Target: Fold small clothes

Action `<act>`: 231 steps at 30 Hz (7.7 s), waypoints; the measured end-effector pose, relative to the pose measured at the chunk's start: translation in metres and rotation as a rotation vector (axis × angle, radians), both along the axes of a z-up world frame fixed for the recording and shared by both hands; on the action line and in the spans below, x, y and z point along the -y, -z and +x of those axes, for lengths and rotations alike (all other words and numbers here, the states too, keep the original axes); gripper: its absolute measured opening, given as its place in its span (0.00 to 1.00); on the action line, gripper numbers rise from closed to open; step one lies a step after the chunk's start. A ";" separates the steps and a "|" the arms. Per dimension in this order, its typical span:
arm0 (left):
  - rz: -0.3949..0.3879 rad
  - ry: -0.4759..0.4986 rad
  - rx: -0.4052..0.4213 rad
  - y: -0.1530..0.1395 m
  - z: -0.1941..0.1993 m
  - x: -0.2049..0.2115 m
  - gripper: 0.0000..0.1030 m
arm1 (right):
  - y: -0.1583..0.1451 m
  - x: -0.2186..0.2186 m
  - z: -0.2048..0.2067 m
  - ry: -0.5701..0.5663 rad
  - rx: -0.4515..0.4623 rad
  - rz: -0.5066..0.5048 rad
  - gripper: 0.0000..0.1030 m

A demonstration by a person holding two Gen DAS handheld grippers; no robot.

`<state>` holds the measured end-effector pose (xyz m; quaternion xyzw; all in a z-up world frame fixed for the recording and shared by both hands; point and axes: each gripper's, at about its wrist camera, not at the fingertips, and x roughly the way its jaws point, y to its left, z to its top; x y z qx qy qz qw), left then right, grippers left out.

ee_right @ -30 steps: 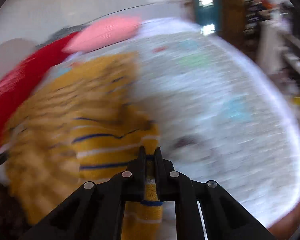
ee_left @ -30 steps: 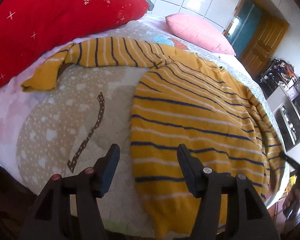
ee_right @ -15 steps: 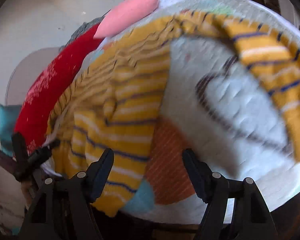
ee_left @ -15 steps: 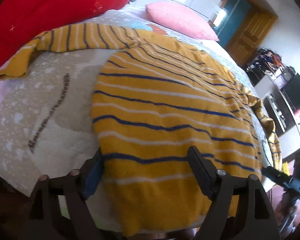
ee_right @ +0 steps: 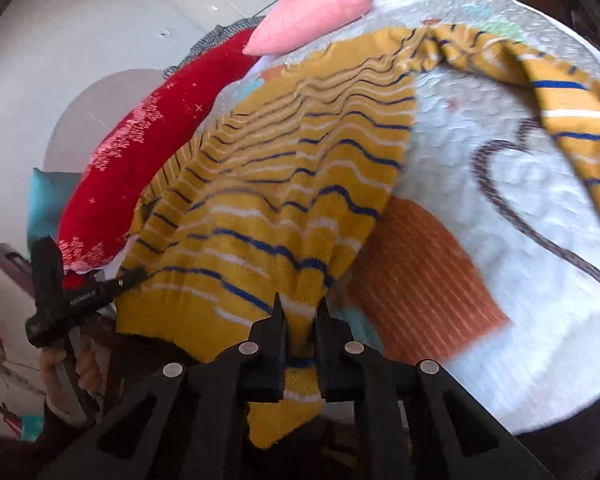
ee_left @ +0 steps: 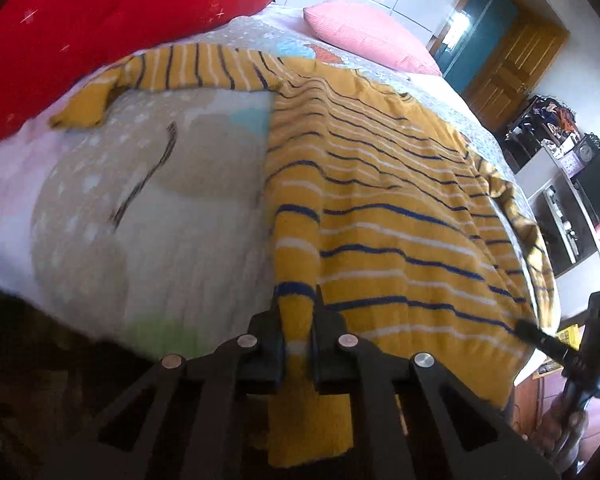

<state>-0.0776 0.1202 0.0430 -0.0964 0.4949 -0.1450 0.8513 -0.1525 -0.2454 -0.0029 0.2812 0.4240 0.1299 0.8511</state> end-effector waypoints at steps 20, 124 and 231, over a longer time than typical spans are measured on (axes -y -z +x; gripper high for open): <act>0.011 0.003 0.152 -0.027 -0.028 0.004 0.53 | 0.013 0.188 -0.091 0.706 -0.037 -0.122 0.63; -0.014 -0.339 -0.001 0.060 0.000 -0.147 0.74 | 0.002 -0.501 0.293 -0.891 0.478 -1.183 0.41; 0.149 -0.044 0.158 -0.022 -0.007 0.014 0.69 | -0.019 0.061 -0.014 0.214 0.035 -0.228 0.66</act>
